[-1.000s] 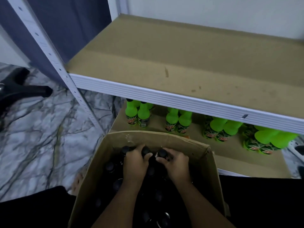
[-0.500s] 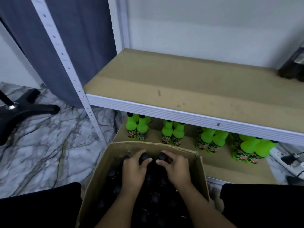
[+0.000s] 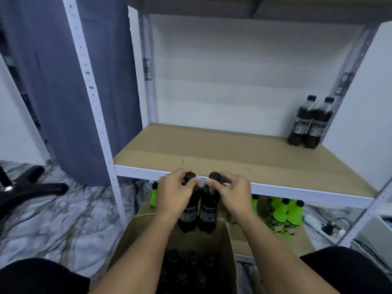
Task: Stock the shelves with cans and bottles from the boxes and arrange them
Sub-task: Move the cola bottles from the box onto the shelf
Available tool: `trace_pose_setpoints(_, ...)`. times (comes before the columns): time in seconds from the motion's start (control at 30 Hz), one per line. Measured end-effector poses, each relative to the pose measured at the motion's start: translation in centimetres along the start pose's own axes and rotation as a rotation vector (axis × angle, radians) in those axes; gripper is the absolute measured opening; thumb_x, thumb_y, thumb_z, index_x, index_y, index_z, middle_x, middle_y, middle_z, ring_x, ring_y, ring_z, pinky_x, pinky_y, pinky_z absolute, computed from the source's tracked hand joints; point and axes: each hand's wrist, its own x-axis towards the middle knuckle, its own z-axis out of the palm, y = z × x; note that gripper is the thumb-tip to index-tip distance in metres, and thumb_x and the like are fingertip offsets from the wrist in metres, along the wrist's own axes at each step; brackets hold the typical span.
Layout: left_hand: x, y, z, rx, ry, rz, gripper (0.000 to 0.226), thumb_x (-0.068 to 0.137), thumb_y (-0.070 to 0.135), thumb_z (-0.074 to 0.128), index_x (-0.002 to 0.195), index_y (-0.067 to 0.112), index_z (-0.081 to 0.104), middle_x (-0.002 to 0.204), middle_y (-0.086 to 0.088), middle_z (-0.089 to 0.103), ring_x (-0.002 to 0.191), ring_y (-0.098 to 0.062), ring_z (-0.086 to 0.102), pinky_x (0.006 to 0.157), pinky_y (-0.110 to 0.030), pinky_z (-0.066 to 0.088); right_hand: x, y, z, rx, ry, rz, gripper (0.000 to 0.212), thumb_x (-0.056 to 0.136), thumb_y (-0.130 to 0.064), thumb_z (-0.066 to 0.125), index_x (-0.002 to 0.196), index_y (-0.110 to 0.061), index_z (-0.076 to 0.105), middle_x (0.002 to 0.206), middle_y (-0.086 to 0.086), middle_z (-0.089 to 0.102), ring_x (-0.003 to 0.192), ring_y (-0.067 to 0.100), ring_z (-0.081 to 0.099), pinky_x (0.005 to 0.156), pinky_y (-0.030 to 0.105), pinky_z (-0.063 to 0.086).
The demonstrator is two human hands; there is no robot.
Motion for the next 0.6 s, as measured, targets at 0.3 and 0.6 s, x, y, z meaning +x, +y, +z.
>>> trace_pose_setpoints(0.3, 4.3, 13.5, 3.0, -0.072, -0.08, 0.211, 0.035, 0.079, 0.035, 0.087, 0.107, 0.015, 0.079, 0.098, 0.004, 0.079, 0.092, -0.003, 0.073, 0.092, -0.031, 0.059, 4.3, -8.4, -11.3, 0.077, 0.08, -0.055, 0.01, 0.079, -0.02, 0.085, 0.084, -0.014, 0.079, 0.08, -0.001, 0.078, 0.075, 0.01, 0.071, 0.081, 0.035, 0.058)
trace_pose_setpoints(0.6, 7.7, 20.6, 12.6, -0.153, -0.176, 0.264, 0.033, 0.078, 0.035, 0.089, 0.104, 0.017, 0.08, 0.097, 0.008, 0.078, 0.092, -0.001, 0.072, 0.092, -0.027, 0.058, 9.1, -8.9, -21.8, 0.018, 0.227, -0.059, 0.014, 0.076, -0.022, 0.087, 0.087, -0.022, 0.078, 0.081, -0.007, 0.078, 0.082, 0.009, 0.074, 0.08, 0.026, 0.059)
